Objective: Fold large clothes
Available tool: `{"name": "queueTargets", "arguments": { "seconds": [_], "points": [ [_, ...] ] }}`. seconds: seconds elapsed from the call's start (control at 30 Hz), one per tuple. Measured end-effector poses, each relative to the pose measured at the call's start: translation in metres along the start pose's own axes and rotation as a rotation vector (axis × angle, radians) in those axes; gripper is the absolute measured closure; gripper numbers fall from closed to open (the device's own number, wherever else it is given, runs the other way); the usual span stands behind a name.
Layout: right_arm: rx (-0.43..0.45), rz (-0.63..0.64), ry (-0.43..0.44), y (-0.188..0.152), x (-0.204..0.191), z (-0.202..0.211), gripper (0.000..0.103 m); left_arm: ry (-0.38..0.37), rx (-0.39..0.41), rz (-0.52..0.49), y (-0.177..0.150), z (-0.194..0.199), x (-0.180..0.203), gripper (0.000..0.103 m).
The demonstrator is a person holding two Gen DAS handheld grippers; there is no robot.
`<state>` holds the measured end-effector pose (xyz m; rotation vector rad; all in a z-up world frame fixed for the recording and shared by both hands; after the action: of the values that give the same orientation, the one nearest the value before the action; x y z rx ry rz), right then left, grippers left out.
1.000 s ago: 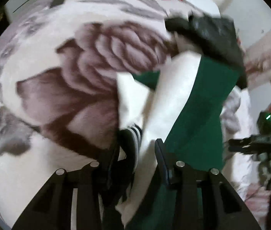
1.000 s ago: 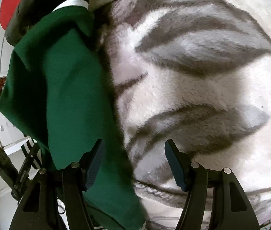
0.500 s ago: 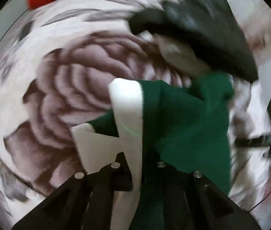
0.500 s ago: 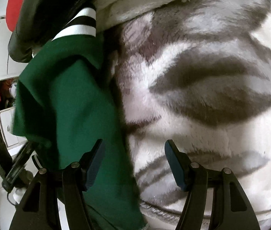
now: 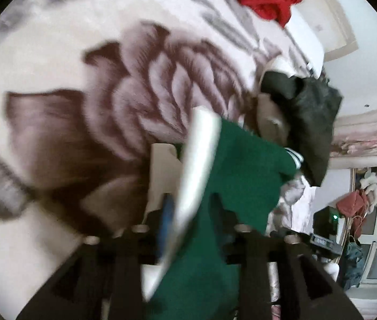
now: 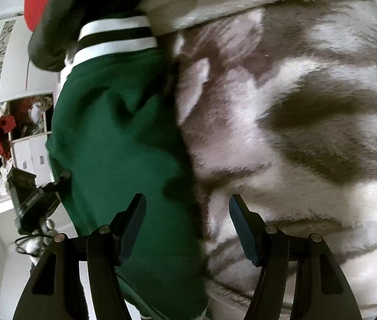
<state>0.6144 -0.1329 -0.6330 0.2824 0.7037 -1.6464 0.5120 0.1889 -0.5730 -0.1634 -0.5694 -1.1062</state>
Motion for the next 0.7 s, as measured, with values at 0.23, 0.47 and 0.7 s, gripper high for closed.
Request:
{"name": "queueTargets", "arguments": {
  "seconds": [0.23, 0.47, 0.7],
  "points": [
    [-0.004, -0.053, 0.032, -0.044, 0.008, -0.004, 0.036, 0.098, -0.115, -0.100, -0.046, -0.024, -0.027, 0.031],
    [-0.028, -0.100, -0.078, -0.099, 0.031, -0.033, 0.036, 0.041, -0.059, -0.250, -0.064, -0.068, 0.007, 0.069],
    [-0.017, -0.198, -0.058, -0.130, 0.018, -0.053, 0.036, -0.497, -0.065, 0.128, -0.054, -0.063, -0.031, 0.078]
  ]
}}
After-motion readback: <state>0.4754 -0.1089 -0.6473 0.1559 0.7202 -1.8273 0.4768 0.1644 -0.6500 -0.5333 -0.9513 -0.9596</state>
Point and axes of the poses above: each gripper's, at about its wrist camera, not at the fingertips, and z roughly against the way its jaws point, x to its right, y to its top, the point moved 9 cm from there along -z, roughly the way its jaws point, and after that the axes turned 7 degrees about -z, right-handed, at the moved point
